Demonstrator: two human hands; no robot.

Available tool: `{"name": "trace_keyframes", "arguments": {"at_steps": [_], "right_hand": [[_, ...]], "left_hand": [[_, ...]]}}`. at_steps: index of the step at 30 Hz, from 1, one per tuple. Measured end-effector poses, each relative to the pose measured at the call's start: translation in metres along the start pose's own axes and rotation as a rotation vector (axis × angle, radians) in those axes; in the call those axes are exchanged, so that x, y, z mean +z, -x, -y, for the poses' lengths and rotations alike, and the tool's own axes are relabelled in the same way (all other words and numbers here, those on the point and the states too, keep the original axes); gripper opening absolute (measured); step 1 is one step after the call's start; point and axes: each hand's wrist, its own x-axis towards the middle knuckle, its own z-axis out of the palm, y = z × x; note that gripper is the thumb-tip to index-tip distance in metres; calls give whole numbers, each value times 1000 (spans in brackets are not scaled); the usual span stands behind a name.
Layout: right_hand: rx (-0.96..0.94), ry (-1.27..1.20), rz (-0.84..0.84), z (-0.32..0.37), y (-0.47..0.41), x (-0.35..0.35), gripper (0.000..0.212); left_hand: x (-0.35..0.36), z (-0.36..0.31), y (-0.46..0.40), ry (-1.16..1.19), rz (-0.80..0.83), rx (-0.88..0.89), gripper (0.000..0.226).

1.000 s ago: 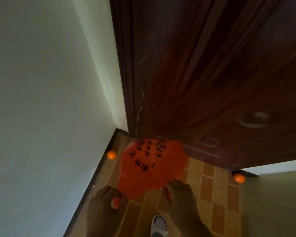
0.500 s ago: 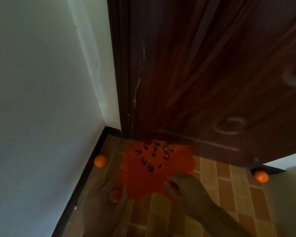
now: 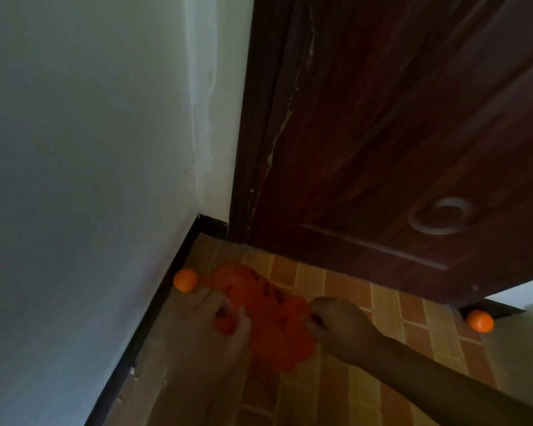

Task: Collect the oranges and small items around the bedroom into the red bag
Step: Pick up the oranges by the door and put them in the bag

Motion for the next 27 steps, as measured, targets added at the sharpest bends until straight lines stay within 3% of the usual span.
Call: {"name": "trace_keyframes", "arguments": {"at_steps": [5,8,11,13,17,19,23,27], "right_hand": [[-158,340,106,15,-12,23,42],[-185,459,252,21,-26,47,33],[-142,477,376,17,-37,61,18],[-99,477,425,11,-41,61,15],[3,562,471,-5,-51,59,27],[46,557,397,-8,-58,58,51],[-80,389,0,-11,-76,67,80],[-173,254,-5,7,-100,95,93]], "left_hand": [[12,13,-2,-71,78,-72,30],[37,31,3,-130,279,-249,28],[59,51,12,-128,433,-398,21],[62,53,15,-181,467,-413,30],[58,63,9,-270,482,-403,37],[55,72,7,-224,464,-422,36],[46,87,5,-178,324,-299,41],[39,88,-1,-305,232,-303,38]]}}
